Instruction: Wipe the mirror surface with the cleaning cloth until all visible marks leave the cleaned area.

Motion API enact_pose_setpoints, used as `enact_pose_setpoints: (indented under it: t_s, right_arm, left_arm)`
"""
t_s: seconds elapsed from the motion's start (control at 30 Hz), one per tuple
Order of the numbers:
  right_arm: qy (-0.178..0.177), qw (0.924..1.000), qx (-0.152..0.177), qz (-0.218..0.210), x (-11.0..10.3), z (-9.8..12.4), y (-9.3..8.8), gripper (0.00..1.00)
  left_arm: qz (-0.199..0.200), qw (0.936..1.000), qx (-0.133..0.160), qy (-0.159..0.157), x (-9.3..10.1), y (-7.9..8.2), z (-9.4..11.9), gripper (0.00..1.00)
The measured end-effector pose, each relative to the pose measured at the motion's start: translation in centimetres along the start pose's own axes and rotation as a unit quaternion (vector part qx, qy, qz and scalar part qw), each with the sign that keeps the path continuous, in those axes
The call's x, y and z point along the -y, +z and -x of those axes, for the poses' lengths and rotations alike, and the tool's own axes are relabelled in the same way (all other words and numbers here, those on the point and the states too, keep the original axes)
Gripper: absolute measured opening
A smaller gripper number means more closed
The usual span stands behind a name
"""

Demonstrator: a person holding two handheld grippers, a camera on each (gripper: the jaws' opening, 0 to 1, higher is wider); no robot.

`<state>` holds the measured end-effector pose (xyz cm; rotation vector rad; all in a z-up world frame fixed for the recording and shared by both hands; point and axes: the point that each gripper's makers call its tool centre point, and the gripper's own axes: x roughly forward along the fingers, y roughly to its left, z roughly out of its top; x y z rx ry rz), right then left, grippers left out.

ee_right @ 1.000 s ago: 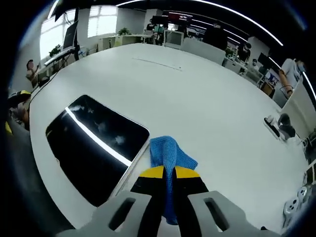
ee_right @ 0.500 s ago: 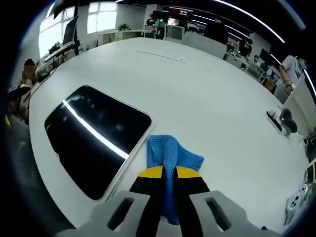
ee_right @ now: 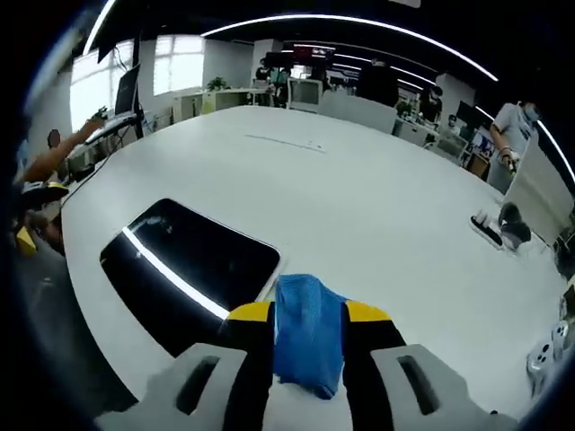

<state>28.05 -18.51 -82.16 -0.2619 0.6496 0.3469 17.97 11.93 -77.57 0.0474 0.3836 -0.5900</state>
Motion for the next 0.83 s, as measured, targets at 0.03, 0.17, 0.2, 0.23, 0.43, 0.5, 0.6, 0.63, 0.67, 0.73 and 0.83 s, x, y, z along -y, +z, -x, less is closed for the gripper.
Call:
enact_pose_setpoints:
  t_s: [0.03,0.17,0.2,0.23,0.43,0.5,0.6,0.63,0.67,0.73,0.83]
  right_arm:
    - [0.012,0.9998,0.005,-0.012,-0.5,0.9,-0.2,0.24]
    - [0.019,0.9973,0.033,-0.063,-0.8,4.2,-0.7,0.29]
    - [0.017,0.9966,0.042,-0.069,-0.9,5.0,-0.8,0.3]
    - [0.014,0.9965,0.046,-0.068,-0.9,5.7,-1.0,0.32]
    - [0.011,0.9929,0.082,-0.086,-3.6,9.6,-3.5,0.52]
    - [-0.014,0.9905,0.1,-0.094,-3.2,10.3,-3.8,0.63]
    - [-0.039,0.9887,0.113,-0.09,-2.9,10.9,-4.6,0.85]
    - [-0.04,0.9892,0.11,-0.088,-2.8,11.0,-4.6,0.86]
    - [-0.044,0.9886,0.114,-0.088,-2.8,11.1,-4.3,0.88]
    - [-0.045,0.9878,0.122,-0.086,-2.9,10.9,-3.9,0.94]
    - [-0.042,0.9918,0.104,-0.06,-3.3,10.4,-4.4,0.97]
  left_arm:
    - [0.001,1.0,0.004,0.0,0.0,0.1,0.0,0.82]
    - [0.0,1.0,0.001,0.0,0.0,0.0,-0.1,0.82]
    - [0.0,1.0,0.0,0.0,0.0,0.0,-0.1,0.82]
    - [0.0,1.0,0.0,0.001,0.0,-0.1,-0.1,0.82]
    - [-0.002,1.0,-0.004,-0.002,0.0,-0.2,-0.1,0.82]
    - [-0.002,1.0,-0.004,-0.004,0.1,-0.2,-0.1,0.82]
    - [-0.004,1.0,-0.003,-0.004,0.1,-0.2,-0.1,0.82]
    - [-0.005,1.0,-0.003,-0.003,0.2,-0.2,0.0,0.83]
    - [-0.005,1.0,-0.002,-0.004,0.2,-0.1,0.0,0.84]
    - [-0.005,1.0,-0.002,-0.006,0.2,-0.1,0.0,0.84]
    - [-0.006,1.0,0.0,-0.005,0.1,-0.1,0.0,0.84]
